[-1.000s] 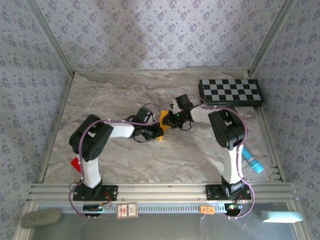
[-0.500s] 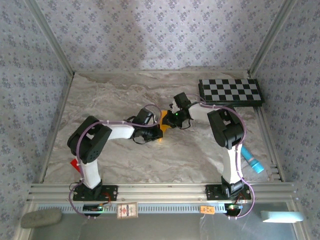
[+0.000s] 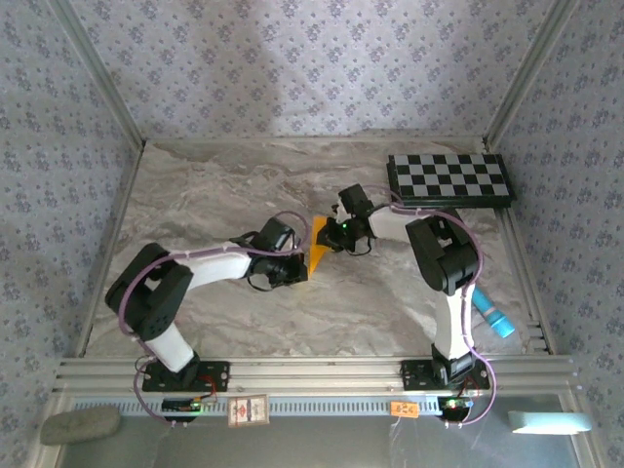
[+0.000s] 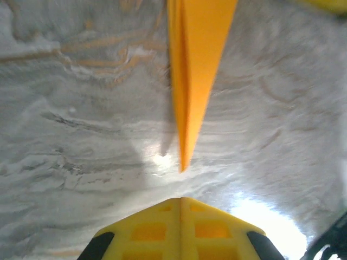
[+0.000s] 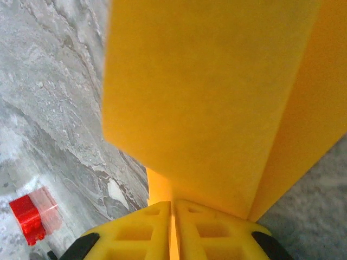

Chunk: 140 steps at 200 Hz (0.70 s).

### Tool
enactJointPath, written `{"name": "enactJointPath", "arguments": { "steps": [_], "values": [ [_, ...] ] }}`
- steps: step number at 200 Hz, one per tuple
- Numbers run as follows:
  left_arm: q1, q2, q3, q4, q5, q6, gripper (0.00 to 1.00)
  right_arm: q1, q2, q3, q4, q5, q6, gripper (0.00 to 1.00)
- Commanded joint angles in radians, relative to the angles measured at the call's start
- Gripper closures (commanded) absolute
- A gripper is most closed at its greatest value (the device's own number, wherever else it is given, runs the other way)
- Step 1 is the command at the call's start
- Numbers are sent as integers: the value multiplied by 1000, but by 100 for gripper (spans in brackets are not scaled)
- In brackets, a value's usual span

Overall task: Fold a paper plane with a square sheet of paper (pick it up from the middle)
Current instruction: Fold the wing for the fifth time at the center of the table.

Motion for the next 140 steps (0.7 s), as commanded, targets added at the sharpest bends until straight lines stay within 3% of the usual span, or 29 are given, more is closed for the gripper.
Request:
{"name": "enactJointPath", "arguments": {
  "steps": [1, 49, 140],
  "values": [
    [24, -79, -28, 112, -17, -67, 100, 35, 3, -83, -57, 87, 86, 86],
    [30, 33, 25, 199, 27, -119, 100, 45, -25, -84, -31, 71, 121, 86],
    [35, 203, 125, 182, 20, -118, 100, 28, -36, -70, -25, 36, 122, 86]
  ]
}}
